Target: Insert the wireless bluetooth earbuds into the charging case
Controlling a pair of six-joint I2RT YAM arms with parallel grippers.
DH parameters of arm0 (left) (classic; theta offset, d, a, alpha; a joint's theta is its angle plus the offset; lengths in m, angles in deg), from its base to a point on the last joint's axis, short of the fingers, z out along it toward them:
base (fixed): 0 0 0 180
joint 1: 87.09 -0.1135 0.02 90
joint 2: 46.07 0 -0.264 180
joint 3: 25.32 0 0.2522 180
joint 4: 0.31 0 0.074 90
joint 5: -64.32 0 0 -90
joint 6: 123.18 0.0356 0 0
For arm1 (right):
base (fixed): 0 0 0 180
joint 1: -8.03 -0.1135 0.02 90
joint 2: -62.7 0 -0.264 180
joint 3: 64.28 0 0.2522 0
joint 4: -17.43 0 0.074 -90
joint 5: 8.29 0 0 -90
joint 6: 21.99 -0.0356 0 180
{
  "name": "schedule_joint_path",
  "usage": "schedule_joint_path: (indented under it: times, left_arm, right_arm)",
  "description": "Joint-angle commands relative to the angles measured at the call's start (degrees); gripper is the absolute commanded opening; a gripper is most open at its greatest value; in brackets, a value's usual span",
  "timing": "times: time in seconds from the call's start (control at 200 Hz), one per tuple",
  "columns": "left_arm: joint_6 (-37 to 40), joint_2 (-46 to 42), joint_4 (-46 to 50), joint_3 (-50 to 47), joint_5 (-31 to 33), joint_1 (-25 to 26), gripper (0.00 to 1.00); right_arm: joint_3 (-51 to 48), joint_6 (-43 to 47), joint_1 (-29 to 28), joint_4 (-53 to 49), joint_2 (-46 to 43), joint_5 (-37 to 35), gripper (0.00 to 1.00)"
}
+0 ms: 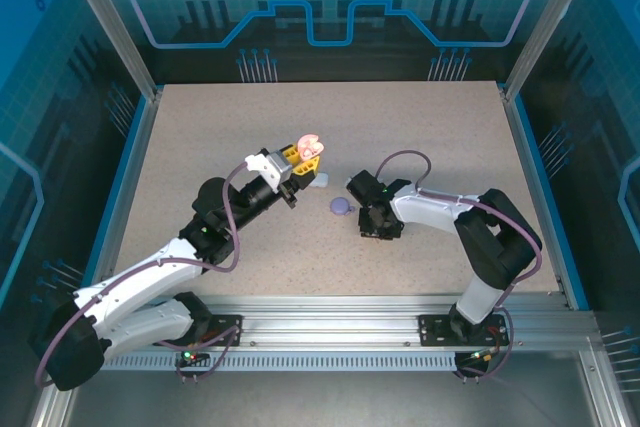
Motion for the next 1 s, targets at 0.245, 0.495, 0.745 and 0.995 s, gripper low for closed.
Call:
schedule_joint_path:
  times: [0.245, 0.495, 0.745, 0.995]
  left_arm:
    - [-1.51, 0.47, -2.91, 0.16, 0.42, 0.24, 0.0]
    - [-1.68, 0.47, -2.92, 0.2, 0.47, 0.22, 0.0]
    - [-1.95, 0.29, -2.55, 0.51, 0.24, 0.26, 0.0]
    - [-2.19, -0.1, -1.95, 0.64, 0.3, 0.23, 0.0]
  right_arm:
    - [-0.3, 0.02, -2.6, -1.97, 1.77, 0.71, 0.24]
    - [-0.56, -0.1, -2.9, -1.87, 2.01, 0.67, 0.17]
    - [-1.75, 0.71, -2.9, -0.16, -0.64, 0.8, 0.05]
    - [-2.95, 1.88, -2.02, 2.06, -10.12, 1.77, 0.05]
